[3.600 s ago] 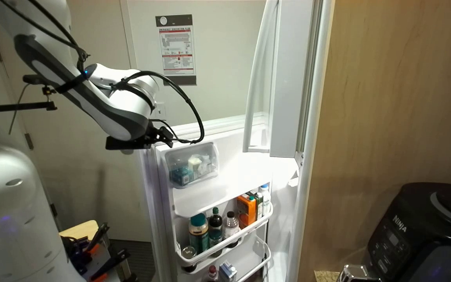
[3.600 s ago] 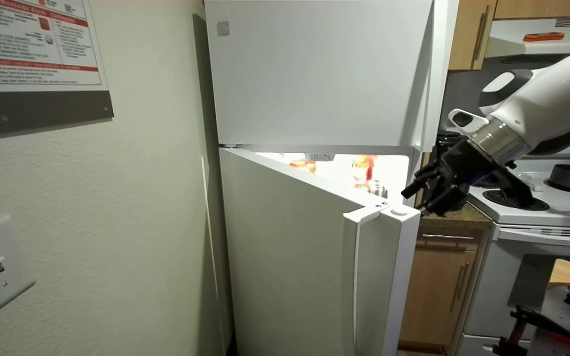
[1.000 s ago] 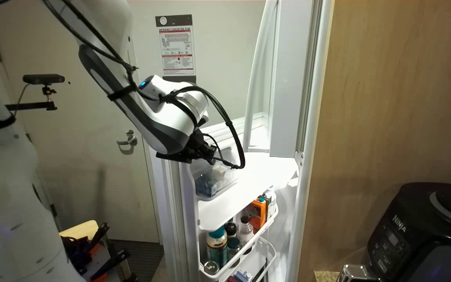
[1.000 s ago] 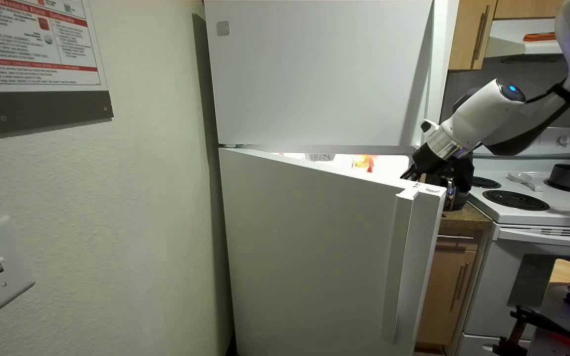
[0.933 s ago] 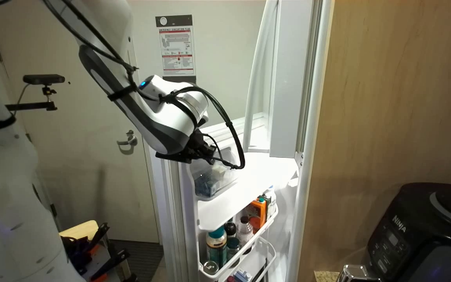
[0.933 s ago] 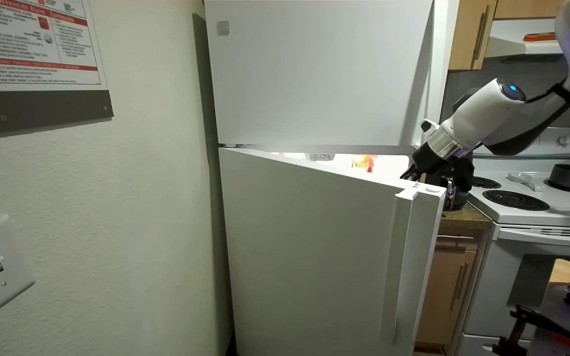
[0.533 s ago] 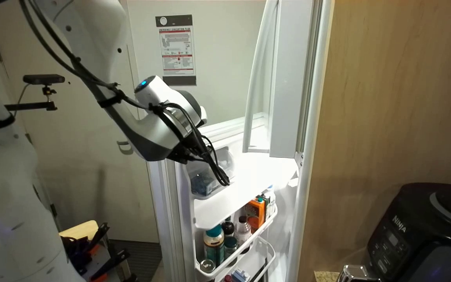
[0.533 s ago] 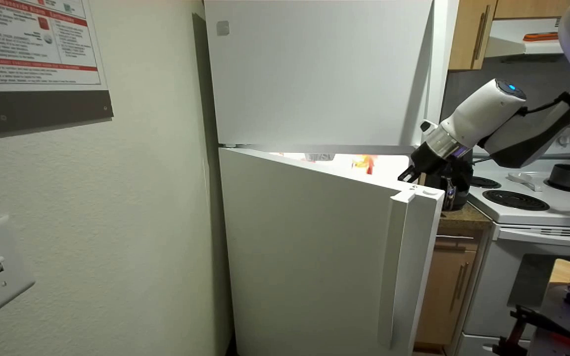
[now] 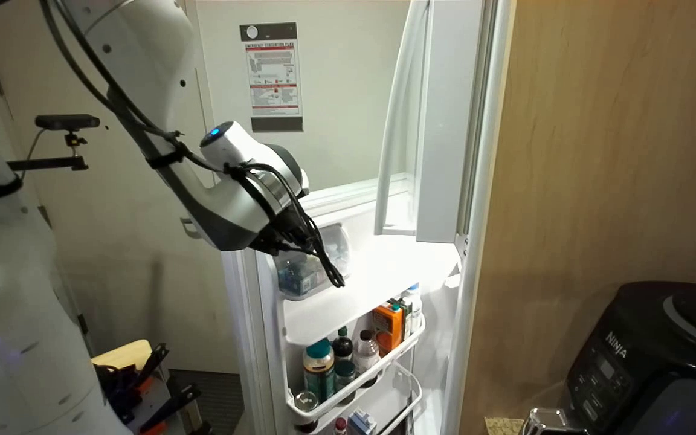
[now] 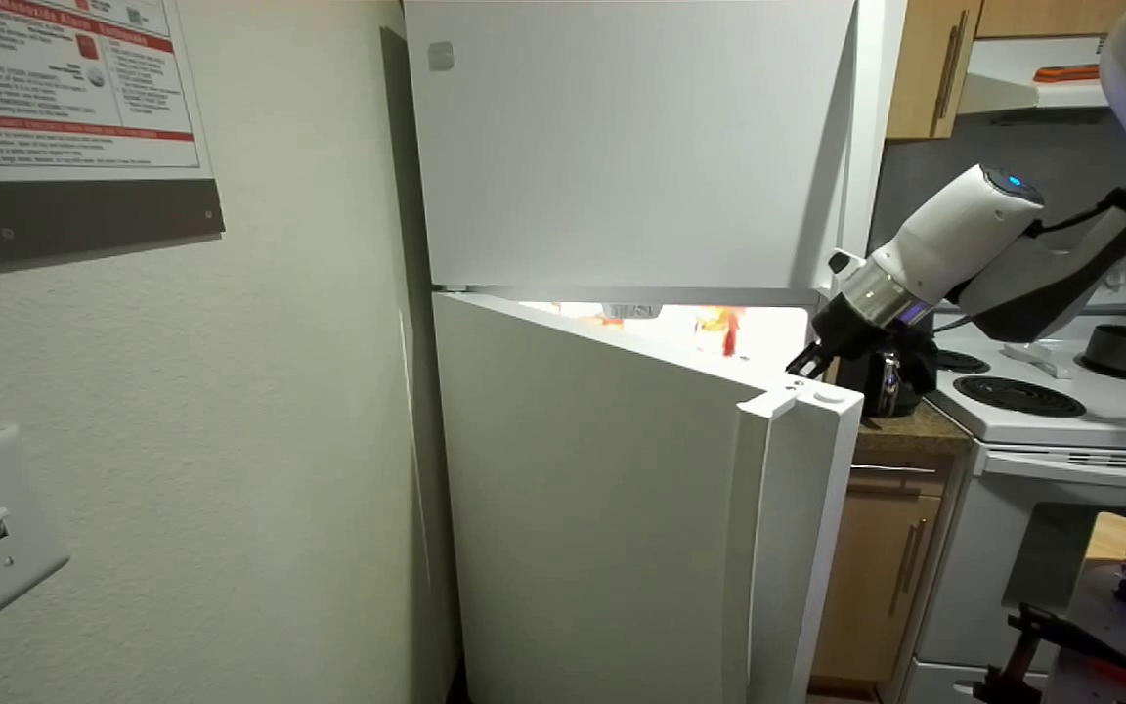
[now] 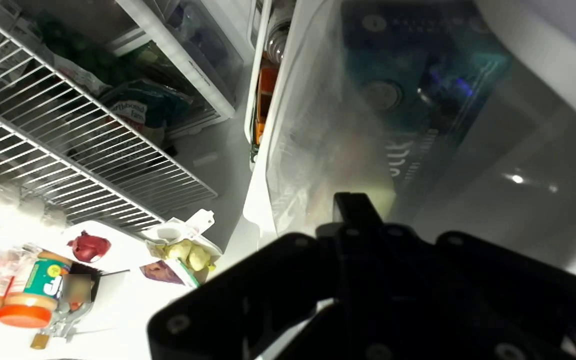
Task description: Open the fridge
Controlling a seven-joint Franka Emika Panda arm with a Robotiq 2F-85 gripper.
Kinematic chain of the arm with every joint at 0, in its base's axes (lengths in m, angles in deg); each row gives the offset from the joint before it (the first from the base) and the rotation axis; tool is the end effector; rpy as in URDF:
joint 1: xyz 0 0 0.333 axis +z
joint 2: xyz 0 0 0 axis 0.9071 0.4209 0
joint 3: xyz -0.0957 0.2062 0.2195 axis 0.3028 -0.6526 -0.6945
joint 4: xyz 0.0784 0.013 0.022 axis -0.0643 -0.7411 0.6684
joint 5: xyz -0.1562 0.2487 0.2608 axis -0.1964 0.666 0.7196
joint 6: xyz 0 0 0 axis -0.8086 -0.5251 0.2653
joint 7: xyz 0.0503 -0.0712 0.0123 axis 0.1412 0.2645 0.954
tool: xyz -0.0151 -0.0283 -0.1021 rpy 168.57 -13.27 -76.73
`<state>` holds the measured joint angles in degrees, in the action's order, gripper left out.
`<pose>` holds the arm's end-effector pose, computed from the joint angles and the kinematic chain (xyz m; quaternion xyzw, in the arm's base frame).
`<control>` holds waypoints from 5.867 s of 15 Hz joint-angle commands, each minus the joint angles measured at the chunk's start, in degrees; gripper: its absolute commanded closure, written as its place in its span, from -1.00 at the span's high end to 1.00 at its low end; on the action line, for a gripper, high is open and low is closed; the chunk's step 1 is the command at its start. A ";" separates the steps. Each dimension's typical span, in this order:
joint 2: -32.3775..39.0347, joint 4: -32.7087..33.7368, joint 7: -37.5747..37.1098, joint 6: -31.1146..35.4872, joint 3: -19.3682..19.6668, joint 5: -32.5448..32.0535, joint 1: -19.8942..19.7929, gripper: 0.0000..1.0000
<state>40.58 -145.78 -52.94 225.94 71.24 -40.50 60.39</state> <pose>0.3866 0.0580 0.3067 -0.9475 -0.1094 -0.2973 0.0440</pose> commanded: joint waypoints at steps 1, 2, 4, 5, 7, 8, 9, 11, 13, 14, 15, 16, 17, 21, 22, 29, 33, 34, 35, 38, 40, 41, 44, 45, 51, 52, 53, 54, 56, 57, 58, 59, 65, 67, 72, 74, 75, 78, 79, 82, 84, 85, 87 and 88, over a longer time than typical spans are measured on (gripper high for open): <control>1.80 -2.01 -1.20 -0.36 -1.58 1.40 1.73 -0.94; 2.33 -2.04 -1.39 -0.60 -1.99 1.54 2.13 -0.94; 3.08 -2.02 -2.06 -0.85 -2.99 2.05 3.24 -0.94; 3.43 -1.95 -2.30 -0.87 -3.44 2.41 3.79 -0.94; 3.96 -1.53 -3.29 -0.80 -4.53 3.15 5.02 -0.94; 4.23 -1.14 -3.68 -0.82 -5.05 3.76 5.60 -0.94; 4.37 -0.77 -3.74 -0.84 -5.50 4.59 6.10 -0.94; 4.57 0.24 -3.41 -1.01 -6.27 5.94 7.12 -0.94; 4.90 1.47 -3.08 -1.20 -6.99 7.32 7.94 -0.94; 5.06 2.32 -2.94 -1.44 -7.39 7.84 8.41 -0.95; 5.20 3.10 -2.91 -1.55 -7.80 8.46 8.76 -0.94; 5.13 1.76 6.18 -1.67 -7.98 18.04 9.53 -0.94; 5.47 2.12 7.59 -1.48 -8.29 21.12 9.92 -0.94; 6.62 3.07 13.53 -0.84 -9.03 27.68 10.92 -0.94; 6.99 2.51 15.27 -0.78 -8.82 28.13 11.00 -0.94; 5.78 2.17 13.35 -1.16 -8.86 28.63 11.12 -0.44; 5.77 2.17 13.35 -1.16 -8.86 28.63 11.12 -0.44; 5.77 2.17 13.35 -1.16 -8.87 28.63 11.12 -0.44; 5.77 2.17 13.35 -1.15 -8.86 28.63 11.12 -0.44; 5.57 2.17 13.11 -1.40 -9.04 28.89 11.31 0.08; 5.01 2.67 13.04 -1.11 -9.40 29.30 11.72 0.31; 4.75 3.24 12.96 -1.18 -9.78 29.65 12.10 0.43; 4.93 5.05 12.81 -1.38 -11.23 30.35 13.49 0.83; 5.64 5.84 12.53 -1.71 -11.88 30.75 14.25 0.94; 11.50 7.36 35.00 -5.49 -17.29 61.92 18.88 1.00; 12.19 7.75 38.73 -5.33 -17.75 66.24 19.15 1.00; 13.00 8.03 42.41 -4.68 -18.26 70.41 19.46 1.00; 13.78 8.35 45.53 -4.27 -18.72 73.90 19.76 1.00; 15.83 10.18 41.40 -3.43 -14.79 68.82 23.25 1.00; 16.79 10.99 41.38 -2.89 -13.62 68.91 24.63 1.00; 17.79 11.75 41.44 -2.38 -12.56 69.16 26.05 1.00; 18.80 12.46 41.61 -1.52 -11.52 69.52 27.46 1.00; 25.42 17.58 42.30 3.70 -4.43 72.11 37.38 1.00; 27.87 19.80 42.19 5.50 -2.61 73.11 40.36 1.00; 32.56 26.44 41.08 5.78 -1.44 74.81 44.07 1.00; 34.16 28.56 40.89 5.78 -1.02 75.19 45.01 1.00; 34.85 29.50 40.76 5.78 -0.88 75.28 45.33 1.00; 36.54 31.86 40.47 5.78 -0.47 75.24 45.99 1.00; 36.82 32.35 40.40 5.78 -0.37 75.21 46.08 1.00; 37.36 33.57 40.52 5.78 -0.20 75.09 46.17 1.00; 37.77 34.65 40.63 5.78 -0.31 75.07 46.22 1.00; 38.07 35.02 40.59 5.78 -0.50 75.01 46.20 1.00; 38.70 35.92 40.76 5.78 -0.38 75.22 46.76 1.00; 38.82 35.99 40.66 5.78 -0.33 75.35 47.04 1.00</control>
<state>75.57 -110.15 -13.24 231.72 70.18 33.59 106.04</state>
